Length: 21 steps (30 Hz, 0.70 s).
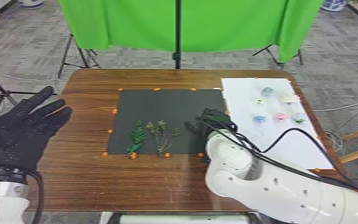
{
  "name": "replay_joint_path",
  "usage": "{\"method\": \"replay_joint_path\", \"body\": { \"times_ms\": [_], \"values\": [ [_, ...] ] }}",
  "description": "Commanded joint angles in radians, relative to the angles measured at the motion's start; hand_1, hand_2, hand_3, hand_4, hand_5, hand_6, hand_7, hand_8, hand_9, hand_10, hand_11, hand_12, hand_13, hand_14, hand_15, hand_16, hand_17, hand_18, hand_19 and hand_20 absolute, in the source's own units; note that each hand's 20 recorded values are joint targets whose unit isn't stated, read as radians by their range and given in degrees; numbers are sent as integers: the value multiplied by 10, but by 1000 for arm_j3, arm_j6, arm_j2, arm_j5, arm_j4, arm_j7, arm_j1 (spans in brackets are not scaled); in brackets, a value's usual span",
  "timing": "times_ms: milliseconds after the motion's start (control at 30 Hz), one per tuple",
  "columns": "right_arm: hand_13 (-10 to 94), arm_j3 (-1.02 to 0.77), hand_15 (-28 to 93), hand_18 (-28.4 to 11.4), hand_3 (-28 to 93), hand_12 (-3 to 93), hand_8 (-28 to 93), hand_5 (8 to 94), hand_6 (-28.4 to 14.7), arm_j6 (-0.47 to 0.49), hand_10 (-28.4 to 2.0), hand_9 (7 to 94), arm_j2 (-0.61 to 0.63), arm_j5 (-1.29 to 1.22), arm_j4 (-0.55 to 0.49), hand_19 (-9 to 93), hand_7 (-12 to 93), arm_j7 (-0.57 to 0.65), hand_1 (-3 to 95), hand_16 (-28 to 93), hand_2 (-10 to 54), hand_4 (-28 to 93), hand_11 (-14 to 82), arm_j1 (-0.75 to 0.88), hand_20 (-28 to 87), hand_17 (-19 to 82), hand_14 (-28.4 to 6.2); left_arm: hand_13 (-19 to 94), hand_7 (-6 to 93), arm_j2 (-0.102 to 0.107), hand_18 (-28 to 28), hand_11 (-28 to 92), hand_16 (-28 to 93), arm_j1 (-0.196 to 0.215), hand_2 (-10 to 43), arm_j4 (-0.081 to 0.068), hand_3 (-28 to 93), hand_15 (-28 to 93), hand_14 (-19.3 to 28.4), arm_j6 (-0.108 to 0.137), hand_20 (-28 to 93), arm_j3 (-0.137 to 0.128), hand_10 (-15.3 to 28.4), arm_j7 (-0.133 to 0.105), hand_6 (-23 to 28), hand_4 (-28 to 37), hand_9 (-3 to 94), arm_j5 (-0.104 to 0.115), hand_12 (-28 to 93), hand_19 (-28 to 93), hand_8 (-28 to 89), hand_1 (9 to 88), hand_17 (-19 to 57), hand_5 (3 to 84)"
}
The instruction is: Arrange flowers
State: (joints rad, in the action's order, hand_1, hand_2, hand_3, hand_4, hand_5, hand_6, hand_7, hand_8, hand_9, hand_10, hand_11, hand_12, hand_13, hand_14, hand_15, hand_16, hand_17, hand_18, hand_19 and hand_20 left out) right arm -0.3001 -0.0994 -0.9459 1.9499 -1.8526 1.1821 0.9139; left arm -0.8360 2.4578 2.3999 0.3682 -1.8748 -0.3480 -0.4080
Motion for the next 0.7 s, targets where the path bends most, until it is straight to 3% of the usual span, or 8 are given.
{"method": "replay_joint_path", "body": {
  "times_ms": [33, 400, 700],
  "values": [
    [898, 30, 585, -200, 704, 189, 105, 865, -19, -6, -90, 934, -29, 4, 3, 932, 236, 10, 503, 195, -95, -270, 344, 1, 226, 528, -51, 256, 183, -5, 245, 306, -99, -14, 67, -10, 799, 544, 281, -7, 130, 9, 208, 35, 98, -232, 353, -11, 116, 582, -111, 229, -85, 373],
    [897, 40, 585, -201, 675, 187, 88, 844, -22, -4, -90, 928, -26, 20, -2, 932, 230, 25, 466, 194, -95, -276, 348, -2, 219, 534, -49, 256, 184, -8, 245, 306, -99, -23, 67, -11, 799, 545, 281, -10, 131, 14, 209, 56, 99, -233, 354, -18, 116, 582, -111, 230, -85, 374],
    [895, 10, 584, -200, 686, 183, 74, 838, -20, -21, -90, 926, -10, 46, -55, 932, 226, -5, 443, 193, -95, -277, 347, 2, 214, 535, -50, 256, 182, -14, 245, 306, -100, 5, 68, 1, 797, 545, 281, 1, 130, -2, 210, 38, 100, -232, 354, -15, 115, 581, -110, 232, -84, 375]
  ]
}}
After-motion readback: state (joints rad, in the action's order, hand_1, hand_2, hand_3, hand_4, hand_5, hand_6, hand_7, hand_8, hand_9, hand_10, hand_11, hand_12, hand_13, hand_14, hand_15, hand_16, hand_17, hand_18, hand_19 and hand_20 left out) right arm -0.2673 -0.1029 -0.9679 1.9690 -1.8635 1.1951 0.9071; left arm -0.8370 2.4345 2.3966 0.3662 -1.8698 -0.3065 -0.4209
